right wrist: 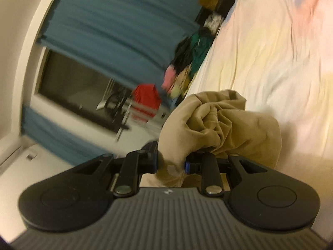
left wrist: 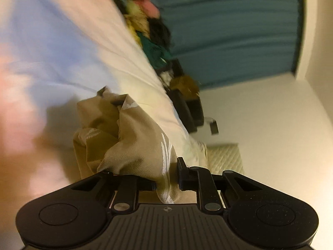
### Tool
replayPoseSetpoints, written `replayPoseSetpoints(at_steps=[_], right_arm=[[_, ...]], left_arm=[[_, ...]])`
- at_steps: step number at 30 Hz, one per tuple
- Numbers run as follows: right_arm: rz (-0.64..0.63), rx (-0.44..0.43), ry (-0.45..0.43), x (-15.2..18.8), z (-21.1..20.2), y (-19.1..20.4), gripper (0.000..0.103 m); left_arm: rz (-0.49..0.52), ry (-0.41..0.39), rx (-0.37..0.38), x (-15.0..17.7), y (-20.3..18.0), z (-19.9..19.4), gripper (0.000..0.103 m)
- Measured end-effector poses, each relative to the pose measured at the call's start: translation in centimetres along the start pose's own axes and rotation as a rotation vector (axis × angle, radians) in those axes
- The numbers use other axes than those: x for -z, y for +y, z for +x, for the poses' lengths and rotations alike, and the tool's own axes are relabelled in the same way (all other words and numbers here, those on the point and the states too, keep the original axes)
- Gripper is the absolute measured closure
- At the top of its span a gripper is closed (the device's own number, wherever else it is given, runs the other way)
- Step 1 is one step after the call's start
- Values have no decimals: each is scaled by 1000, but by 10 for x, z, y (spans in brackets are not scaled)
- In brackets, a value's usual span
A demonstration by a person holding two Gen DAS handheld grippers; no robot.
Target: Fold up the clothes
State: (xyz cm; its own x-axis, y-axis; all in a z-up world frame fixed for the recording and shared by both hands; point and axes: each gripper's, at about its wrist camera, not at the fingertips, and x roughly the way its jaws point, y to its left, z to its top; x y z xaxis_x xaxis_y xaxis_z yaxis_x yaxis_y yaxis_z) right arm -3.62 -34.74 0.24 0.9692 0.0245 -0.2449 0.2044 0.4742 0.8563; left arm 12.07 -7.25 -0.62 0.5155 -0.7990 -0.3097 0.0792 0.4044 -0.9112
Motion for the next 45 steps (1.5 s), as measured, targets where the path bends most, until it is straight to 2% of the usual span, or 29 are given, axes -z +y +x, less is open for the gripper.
replayPoseSetpoints(at_steps=[2,4,6,9,12,14,16,20,23,26,27,28,29,30,32,34,35,36,37,38,42,45], right_arm=[[-60,54,-50,-33,15,-2,77],[-68,105,-74,-71,35,-7,77],[-60,145,-92,-109,56,-14,77],[-39,150,-114,-157,79,-32,77],[-49,189,-141,-167,94,-67,77],[-55,220,-145,-164,103,-92,77],[-43,269,-100,-146,109,-122,77],[26,325,10,-96,100,-172,77],[43,333,42,-64,87,-193,76],[60,327,65,-57,83,-201,73],[75,336,76,-60,80,-198,71],[88,357,91,-64,77,-193,70],[89,379,104,-65,72,-185,67],[74,403,118,-65,67,-175,65],[5,441,122,-66,54,-155,65],[-78,452,111,-67,39,-131,64],[-113,442,101,-68,30,-119,57],[-142,424,85,-68,20,-106,46],[-179,403,59,-68,9,-92,19],[-218,380,31,-67,-2,-77,0],[-387,340,-81,-61,-47,-16,0],[-450,315,-122,-54,-73,16,0]], left_arm=[[44,18,-28,-4,-21,49,85],[84,24,-63,-13,-42,99,85],[113,7,-58,-26,-66,150,86],[264,-59,-30,-15,-103,193,86],[297,-49,-25,8,-104,222,86],[308,1,-70,28,-85,247,86],[312,58,-117,43,-57,261,86],[387,175,-182,62,9,256,86],[420,223,-213,70,41,255,81],[536,217,-251,79,41,258,75],[570,217,-266,81,36,260,74],[591,226,-284,82,25,261,64],[609,237,-295,83,16,259,49],[626,252,-298,87,10,251,43],[698,260,-309,95,-10,236,23],[790,247,-319,104,-35,213,21],[831,235,-312,108,-48,200,20],[867,220,-304,111,-60,191,17],[903,199,-298,115,-73,178,8],[939,167,-295,118,-86,162,1],[1037,74,-263,128,-132,101,0],[1048,30,-239,133,-152,61,0]])
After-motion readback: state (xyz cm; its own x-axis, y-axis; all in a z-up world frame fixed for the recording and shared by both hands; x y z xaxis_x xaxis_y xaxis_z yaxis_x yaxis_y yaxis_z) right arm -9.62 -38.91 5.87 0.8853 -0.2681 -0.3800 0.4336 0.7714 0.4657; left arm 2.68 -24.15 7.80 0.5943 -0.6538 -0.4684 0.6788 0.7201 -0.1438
